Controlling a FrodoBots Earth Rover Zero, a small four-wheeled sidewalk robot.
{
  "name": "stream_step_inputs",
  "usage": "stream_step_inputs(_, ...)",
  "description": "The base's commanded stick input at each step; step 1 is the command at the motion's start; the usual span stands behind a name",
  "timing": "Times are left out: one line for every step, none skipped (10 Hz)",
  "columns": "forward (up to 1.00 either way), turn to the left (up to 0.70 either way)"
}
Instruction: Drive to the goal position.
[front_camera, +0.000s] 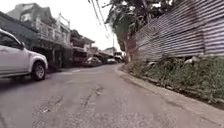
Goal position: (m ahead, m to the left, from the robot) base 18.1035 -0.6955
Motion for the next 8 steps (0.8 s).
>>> stream_step_inputs(0.70, 0.01)
stream_step_inputs(0.70, 0.01)
stream_step_inputs(0.70, 0.01)
stream_step_inputs(0.70, 0.01)
stream_step_inputs(0.70, 0.01)
stream_step_inputs(0.70, 0.01)
stream_step_inputs(0.70, 0.01)
stream_step_inputs(0.70, 0.01)
